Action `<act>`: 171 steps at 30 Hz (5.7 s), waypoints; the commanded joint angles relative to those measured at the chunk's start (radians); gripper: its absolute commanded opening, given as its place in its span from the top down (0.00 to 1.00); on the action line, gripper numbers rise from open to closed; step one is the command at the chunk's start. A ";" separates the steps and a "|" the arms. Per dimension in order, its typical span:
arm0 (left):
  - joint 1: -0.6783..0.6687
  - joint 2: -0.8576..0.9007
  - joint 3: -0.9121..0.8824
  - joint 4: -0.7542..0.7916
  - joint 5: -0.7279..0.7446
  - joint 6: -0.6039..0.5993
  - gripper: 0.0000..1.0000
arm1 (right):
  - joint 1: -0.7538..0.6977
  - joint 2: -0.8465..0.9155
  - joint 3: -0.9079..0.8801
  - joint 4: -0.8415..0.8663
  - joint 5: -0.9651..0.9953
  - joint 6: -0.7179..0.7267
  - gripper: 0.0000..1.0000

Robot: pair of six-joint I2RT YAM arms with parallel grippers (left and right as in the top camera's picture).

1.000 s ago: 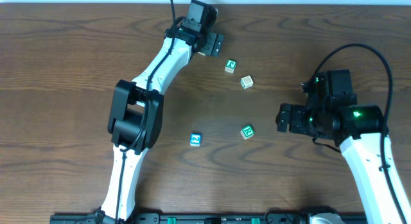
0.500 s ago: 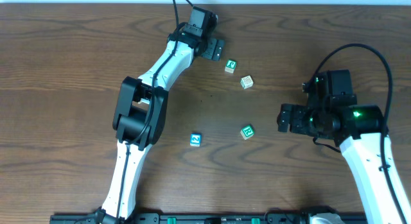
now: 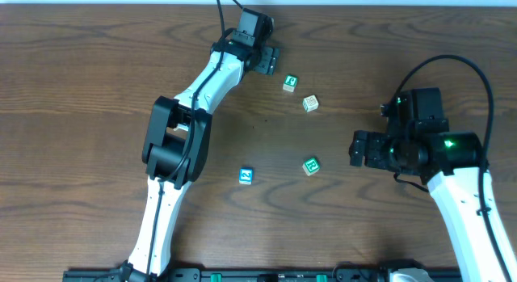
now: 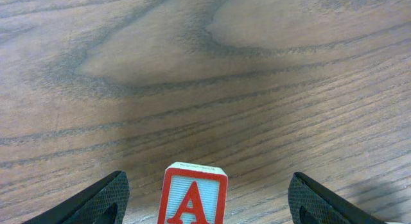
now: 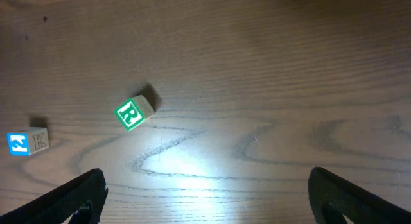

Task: Spell out Ai2
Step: 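Lower the left gripper over the red A block and close on it, then carry the A block toward the center and set it down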

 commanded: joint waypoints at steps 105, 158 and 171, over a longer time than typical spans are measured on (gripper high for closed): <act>-0.124 -0.589 -0.928 0.259 -0.187 -0.274 0.75 | 0.027 -0.006 -0.179 0.068 0.036 0.059 0.01; -0.095 -1.146 -0.917 -0.284 -0.479 -0.509 0.22 | 0.029 -0.005 -0.179 0.136 0.036 0.115 0.01; 0.003 -0.919 -0.925 -0.347 -0.426 -0.988 0.25 | 0.029 -0.005 -0.179 0.067 0.037 0.103 0.01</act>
